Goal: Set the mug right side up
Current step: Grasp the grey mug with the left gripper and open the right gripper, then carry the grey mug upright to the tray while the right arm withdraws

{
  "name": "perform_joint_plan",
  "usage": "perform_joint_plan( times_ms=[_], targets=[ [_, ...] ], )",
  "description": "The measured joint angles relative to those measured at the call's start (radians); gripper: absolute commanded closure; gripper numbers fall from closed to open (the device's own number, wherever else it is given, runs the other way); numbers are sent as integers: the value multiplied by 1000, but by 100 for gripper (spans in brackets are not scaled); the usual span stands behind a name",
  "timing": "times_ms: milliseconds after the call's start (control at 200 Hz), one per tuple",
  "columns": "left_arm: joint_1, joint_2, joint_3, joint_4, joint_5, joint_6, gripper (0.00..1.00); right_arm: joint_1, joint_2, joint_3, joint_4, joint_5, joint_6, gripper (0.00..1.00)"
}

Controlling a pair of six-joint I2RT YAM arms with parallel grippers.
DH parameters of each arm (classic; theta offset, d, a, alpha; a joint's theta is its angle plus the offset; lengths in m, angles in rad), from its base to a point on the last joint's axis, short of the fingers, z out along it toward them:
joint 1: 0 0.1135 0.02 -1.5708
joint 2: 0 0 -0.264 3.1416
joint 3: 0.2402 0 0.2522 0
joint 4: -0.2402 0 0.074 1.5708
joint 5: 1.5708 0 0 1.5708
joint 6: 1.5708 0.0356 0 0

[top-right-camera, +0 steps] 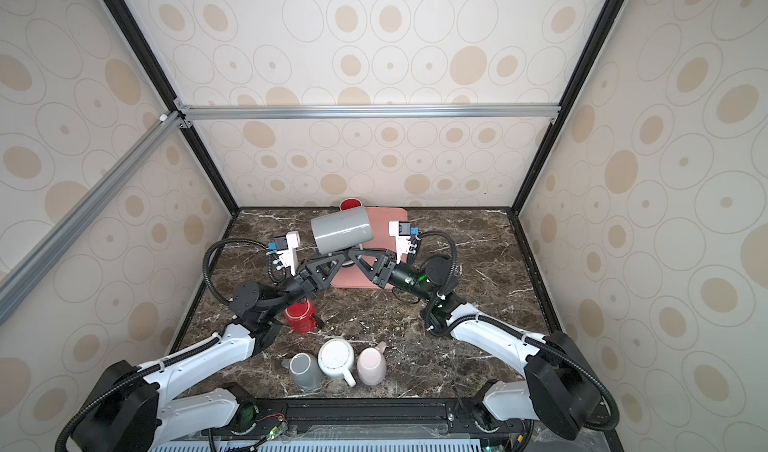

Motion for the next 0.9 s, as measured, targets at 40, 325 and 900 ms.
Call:
perform_joint_plan(
  times_ms=[40,325,900],
  targets=[
    [-2,-11,3,-41,2,18,100,2,-17,-9,-26,5,-16,67],
    [-5,-106,103,-450,-38,189,100,4,-200,-78,-261,107,-138,67],
    [45,175,420,-1409,-285,682,100,-39,-403,-128,-568,206,-262,68]
  ],
)
